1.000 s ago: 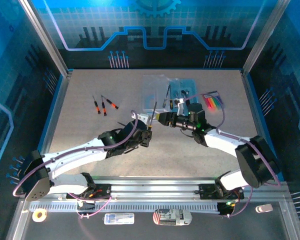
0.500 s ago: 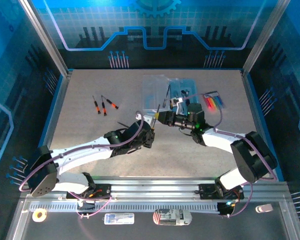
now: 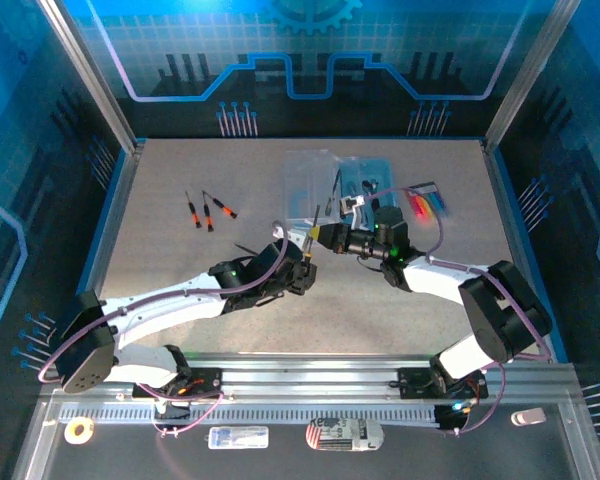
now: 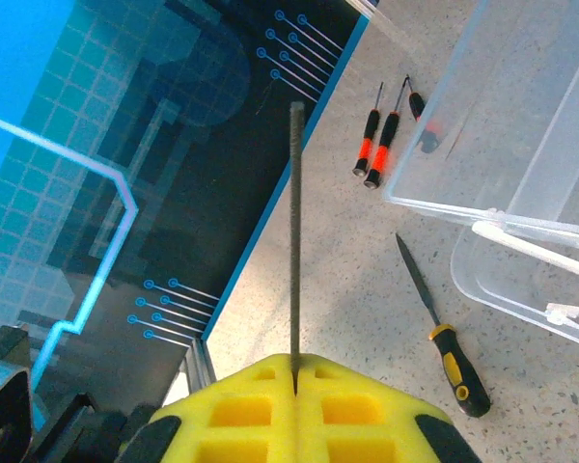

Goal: Pack the tool kit

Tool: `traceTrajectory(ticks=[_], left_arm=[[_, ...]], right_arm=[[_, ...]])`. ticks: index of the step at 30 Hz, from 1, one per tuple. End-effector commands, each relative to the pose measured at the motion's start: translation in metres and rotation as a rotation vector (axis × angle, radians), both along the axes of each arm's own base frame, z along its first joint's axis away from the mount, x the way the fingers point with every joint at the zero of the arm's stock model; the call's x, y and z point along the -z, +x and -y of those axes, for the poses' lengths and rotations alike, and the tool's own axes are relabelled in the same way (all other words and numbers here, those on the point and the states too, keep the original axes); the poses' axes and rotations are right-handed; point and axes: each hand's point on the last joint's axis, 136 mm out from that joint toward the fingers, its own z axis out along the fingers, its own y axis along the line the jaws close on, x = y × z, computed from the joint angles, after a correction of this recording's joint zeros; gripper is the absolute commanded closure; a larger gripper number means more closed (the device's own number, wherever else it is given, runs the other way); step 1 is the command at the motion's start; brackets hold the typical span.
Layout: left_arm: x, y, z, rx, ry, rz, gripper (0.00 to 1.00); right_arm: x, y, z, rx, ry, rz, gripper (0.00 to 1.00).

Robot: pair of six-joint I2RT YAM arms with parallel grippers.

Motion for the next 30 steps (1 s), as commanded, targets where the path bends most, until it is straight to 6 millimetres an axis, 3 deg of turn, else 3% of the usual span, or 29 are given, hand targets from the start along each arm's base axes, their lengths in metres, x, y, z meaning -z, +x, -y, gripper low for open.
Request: traceTrajectory(ticks=[1, 3, 5, 8, 11, 13, 17, 23, 30], left_arm=[[-0.025, 0.004, -0.001, -0.016, -0.027, 0.061, 0.48], [-0.03, 0.005, -0.014, -0.059, -0.02, 0.087, 0.39], [-0.032, 0.006, -0.033, -0.137, -0.012, 0.114, 0.24], [-0.025, 0.005, -0.068, -0.275, 0.032, 0.127, 0.15], [-0.014, 0.0, -0.093, -0.367, 0.052, 0.112, 0.13], [-0.007, -0.004, -0.101, -0.388, 0.048, 0.093, 0.12], [0.002, -0.011, -0.113, -0.413, 0.051, 0.071, 0.12], [0.009, -0.015, -0.12, -0.427, 0.054, 0.05, 0.12], [0.019, -0.014, -0.123, -0.445, 0.057, 0.038, 0.12]], right_arm=[[-0.014, 0.008, 0.008, 0.031, -0.011, 0.055, 0.97], [-0.018, 0.013, 0.015, 0.046, -0.024, 0.064, 0.97], [-0.022, 0.02, 0.025, 0.077, -0.059, 0.076, 0.97], [-0.034, 0.035, 0.045, 0.131, -0.132, 0.104, 0.97], [-0.043, 0.054, 0.07, 0.203, -0.233, 0.126, 0.97], [-0.054, 0.068, 0.084, 0.236, -0.276, 0.15, 0.96], [-0.057, 0.101, 0.113, 0.292, -0.326, 0.134, 0.96], [-0.044, 0.144, 0.133, 0.296, -0.405, 0.082, 0.97], [-0.002, 0.173, 0.122, 0.222, -0.467, -0.032, 0.98]])
